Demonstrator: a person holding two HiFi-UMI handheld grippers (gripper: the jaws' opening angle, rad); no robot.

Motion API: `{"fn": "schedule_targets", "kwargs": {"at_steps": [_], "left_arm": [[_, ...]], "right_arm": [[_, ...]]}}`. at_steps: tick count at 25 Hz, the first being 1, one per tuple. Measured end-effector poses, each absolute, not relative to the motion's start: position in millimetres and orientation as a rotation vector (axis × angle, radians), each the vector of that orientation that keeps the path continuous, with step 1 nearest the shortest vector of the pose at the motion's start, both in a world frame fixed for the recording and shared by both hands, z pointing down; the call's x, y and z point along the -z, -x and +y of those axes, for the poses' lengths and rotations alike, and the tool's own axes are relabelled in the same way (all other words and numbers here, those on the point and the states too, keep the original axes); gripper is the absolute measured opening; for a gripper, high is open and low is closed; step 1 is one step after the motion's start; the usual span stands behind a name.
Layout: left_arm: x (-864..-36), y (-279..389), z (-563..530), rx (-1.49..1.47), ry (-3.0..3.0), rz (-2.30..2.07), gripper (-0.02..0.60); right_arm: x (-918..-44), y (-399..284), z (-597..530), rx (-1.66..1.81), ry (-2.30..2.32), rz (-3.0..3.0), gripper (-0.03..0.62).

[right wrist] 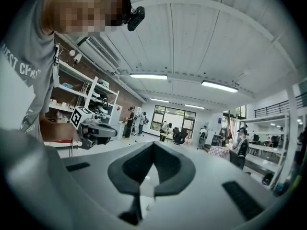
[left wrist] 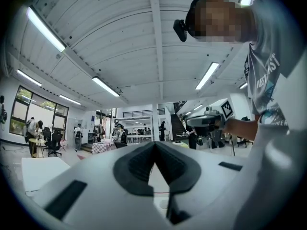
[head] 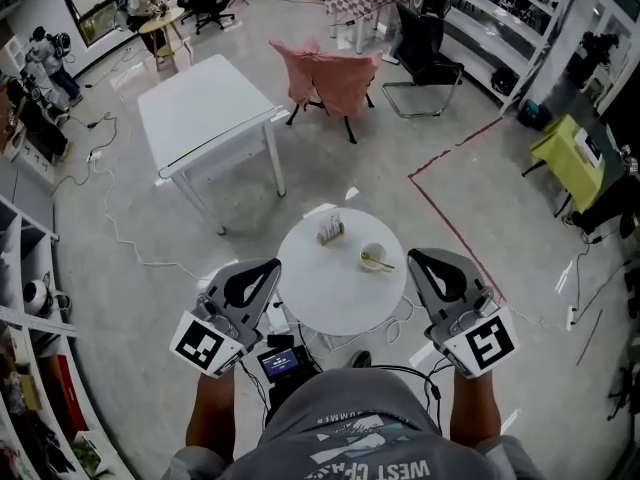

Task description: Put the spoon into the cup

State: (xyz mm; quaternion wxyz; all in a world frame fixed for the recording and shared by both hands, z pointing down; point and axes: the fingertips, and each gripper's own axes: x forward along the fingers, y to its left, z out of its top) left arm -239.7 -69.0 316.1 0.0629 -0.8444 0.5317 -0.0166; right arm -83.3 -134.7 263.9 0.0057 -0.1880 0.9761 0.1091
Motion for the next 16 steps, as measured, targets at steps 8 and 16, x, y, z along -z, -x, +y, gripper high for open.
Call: {"fn": "schedule_targets", "kwargs": {"at_steps": [8, 16], "left_arm": [[-324.6, 239.1, -64.1, 0.050, 2.567, 1.586, 0.000], [-324.4, 237.2, -69.9, 0.048, 2.586, 1.554, 0.000]], "right_arm": [[-276.2, 82.4, -129.3, -0.355, 0.593, 3.063, 0.000], [-280.7, 82.2, -134.9, -0.367, 0.608, 3.083, 0.000]]}}
